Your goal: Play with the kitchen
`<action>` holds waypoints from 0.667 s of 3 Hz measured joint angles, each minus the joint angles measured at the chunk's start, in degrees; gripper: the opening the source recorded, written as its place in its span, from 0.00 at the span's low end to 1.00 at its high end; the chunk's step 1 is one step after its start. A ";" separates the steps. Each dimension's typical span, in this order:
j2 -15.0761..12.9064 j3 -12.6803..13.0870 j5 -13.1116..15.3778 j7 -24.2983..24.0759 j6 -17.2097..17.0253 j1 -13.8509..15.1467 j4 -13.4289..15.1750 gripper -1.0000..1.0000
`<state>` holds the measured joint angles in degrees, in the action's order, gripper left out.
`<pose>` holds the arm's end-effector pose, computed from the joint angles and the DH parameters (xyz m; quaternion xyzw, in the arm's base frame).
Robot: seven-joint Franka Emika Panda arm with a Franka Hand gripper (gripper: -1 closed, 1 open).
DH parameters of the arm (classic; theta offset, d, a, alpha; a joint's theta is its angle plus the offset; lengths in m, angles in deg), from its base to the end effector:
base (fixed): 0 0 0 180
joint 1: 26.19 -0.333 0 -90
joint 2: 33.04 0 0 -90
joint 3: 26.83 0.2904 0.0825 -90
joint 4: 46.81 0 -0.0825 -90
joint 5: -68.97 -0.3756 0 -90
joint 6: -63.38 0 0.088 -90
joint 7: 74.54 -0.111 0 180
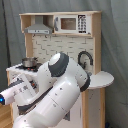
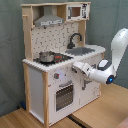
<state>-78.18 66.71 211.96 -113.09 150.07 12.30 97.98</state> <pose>0.3382 0.3602 0.3177 0.5209 0.4990 0.5197 0.4578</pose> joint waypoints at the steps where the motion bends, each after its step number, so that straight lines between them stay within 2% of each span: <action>1: -0.02 0.04 0.00 -5.88 0.00 0.00 -0.03 0.00; 2: -0.13 0.09 -0.01 -12.25 0.00 0.00 -0.06 0.00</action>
<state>-78.31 66.80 211.95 -125.35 150.07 12.30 97.92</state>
